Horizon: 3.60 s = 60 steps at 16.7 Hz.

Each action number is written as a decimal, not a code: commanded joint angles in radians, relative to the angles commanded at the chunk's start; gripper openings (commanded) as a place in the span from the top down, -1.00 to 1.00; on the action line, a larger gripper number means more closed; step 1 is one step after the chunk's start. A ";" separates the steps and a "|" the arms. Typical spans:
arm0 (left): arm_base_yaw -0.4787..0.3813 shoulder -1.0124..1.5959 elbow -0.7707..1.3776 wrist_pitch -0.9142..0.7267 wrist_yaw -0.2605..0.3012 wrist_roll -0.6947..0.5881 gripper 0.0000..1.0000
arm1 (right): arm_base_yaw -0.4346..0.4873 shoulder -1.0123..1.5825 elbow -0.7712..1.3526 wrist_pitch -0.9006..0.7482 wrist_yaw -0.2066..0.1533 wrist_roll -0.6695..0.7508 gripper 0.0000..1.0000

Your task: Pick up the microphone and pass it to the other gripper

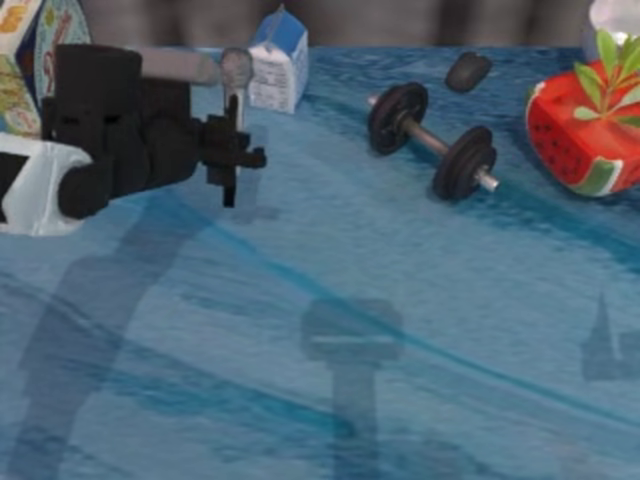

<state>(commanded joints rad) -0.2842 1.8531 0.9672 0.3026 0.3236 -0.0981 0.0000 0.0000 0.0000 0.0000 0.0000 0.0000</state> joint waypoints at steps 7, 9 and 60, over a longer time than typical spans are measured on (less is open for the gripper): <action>0.024 -0.160 -0.144 0.486 0.195 0.100 1.00 | 0.000 0.000 0.000 0.000 0.000 0.000 -1.00; 0.027 -0.188 -0.162 0.536 0.218 0.114 1.00 | 0.000 0.000 0.000 0.000 0.000 0.000 -1.00; -0.346 -0.340 -0.173 0.496 -0.170 0.112 1.00 | 0.520 1.198 0.772 0.420 -0.330 -0.028 -1.00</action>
<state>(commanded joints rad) -0.6306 1.5134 0.7944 0.7990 0.1536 0.0140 0.5204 1.1984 0.7719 0.4205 -0.3300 -0.0284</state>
